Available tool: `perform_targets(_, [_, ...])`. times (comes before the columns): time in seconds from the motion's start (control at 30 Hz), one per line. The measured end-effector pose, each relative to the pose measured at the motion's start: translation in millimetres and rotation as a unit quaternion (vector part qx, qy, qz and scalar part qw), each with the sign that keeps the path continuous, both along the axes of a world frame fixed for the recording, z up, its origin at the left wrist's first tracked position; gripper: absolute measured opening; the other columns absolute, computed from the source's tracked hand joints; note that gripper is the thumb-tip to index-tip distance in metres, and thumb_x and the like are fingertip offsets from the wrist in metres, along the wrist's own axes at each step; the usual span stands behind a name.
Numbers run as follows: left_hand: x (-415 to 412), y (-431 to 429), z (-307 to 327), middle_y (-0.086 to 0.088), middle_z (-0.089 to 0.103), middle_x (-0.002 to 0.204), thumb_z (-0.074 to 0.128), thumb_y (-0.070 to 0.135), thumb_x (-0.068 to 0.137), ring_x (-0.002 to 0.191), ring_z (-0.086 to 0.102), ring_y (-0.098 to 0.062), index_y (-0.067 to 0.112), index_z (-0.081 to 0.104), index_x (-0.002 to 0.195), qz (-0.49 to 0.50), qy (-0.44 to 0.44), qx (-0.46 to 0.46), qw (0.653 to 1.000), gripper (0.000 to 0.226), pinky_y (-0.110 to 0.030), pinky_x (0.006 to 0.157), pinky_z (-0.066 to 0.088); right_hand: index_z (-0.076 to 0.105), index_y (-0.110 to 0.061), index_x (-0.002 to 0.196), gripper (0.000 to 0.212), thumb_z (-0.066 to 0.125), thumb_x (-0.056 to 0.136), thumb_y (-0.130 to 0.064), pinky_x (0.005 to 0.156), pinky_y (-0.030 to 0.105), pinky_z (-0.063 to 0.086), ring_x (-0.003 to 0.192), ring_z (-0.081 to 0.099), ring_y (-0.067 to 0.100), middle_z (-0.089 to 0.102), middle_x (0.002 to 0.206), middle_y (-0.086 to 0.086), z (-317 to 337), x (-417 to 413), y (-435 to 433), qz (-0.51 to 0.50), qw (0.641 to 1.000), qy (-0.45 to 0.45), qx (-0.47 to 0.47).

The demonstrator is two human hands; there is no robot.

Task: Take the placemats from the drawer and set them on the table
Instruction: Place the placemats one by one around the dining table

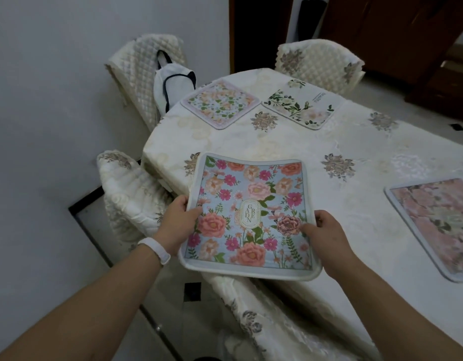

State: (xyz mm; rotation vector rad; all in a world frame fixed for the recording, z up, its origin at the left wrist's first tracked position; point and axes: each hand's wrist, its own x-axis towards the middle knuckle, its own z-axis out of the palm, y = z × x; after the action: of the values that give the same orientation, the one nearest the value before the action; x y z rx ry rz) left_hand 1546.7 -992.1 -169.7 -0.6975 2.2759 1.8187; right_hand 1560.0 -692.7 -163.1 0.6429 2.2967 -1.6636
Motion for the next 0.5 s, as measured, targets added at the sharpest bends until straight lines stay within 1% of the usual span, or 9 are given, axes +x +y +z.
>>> perform_targets(0.1, [-4,-4,6,-0.006,0.070,0.103,0.058,0.013,0.096,0.086,0.072,-0.026,0.020,0.059,0.101,0.007,0.006,-0.023,1.000,0.009,-0.039,0.068,0.059,0.056,-0.019,0.102,0.010,0.059,0.093,-0.014,0.066,0.038,0.059,0.082,0.071,0.023,0.069,0.099,0.003,-5,-5,-4,0.007,1.000,0.005,-0.019])
perform_targets(0.2, [-11,-3,6,-0.004,0.070,0.100,0.058,0.014,0.096,0.083,0.072,-0.023,0.019,0.060,0.103,0.007,0.019,-0.052,0.998,0.008,-0.034,0.063,0.057,0.056,-0.017,0.103,0.010,0.059,0.093,-0.014,0.065,0.037,0.058,0.082,0.071,0.023,0.068,0.099,0.004,-10,-12,-5,0.015,0.999,0.007,-0.030])
perform_targets(0.23, [-15,-3,5,-0.003,0.071,0.101,0.058,0.014,0.096,0.083,0.072,-0.023,0.020,0.061,0.103,0.004,0.019,-0.057,0.998,0.009,-0.035,0.064,0.058,0.056,-0.016,0.104,0.010,0.059,0.094,-0.015,0.065,0.037,0.058,0.083,0.071,0.022,0.068,0.099,0.005,-12,-14,-5,0.013,0.999,0.006,-0.033])
perform_targets(0.33, [-31,-5,-1,-0.005,0.071,0.105,0.059,0.014,0.095,0.089,0.072,-0.025,0.017,0.063,0.110,-0.011,0.017,-0.059,0.998,0.016,-0.045,0.076,0.060,0.056,-0.015,0.106,0.012,0.058,0.094,-0.016,0.065,0.035,0.057,0.085,0.069,0.021,0.067,0.100,0.004,-20,-20,-7,-0.001,0.999,0.004,-0.041])
perform_targets(0.4, [-45,-9,-7,-0.006,0.070,0.105,0.059,0.013,0.094,0.090,0.071,-0.026,0.015,0.062,0.110,-0.018,0.012,-0.062,0.998,0.016,-0.047,0.078,0.060,0.056,-0.016,0.107,0.013,0.058,0.094,-0.016,0.063,0.033,0.055,0.085,0.068,0.020,0.066,0.100,0.003,-26,-26,-11,-0.008,0.999,0.002,-0.038])
perform_targets(0.5, [-74,-19,-17,-0.008,0.070,0.103,0.059,0.012,0.095,0.088,0.071,-0.026,0.013,0.062,0.108,-0.041,0.004,-0.071,0.997,0.013,-0.044,0.075,0.060,0.056,-0.015,0.106,0.014,0.060,0.093,-0.017,0.061,0.031,0.052,0.084,0.068,0.019,0.066,0.099,0.002,-38,-39,-22,-0.024,0.999,-0.007,-0.034])
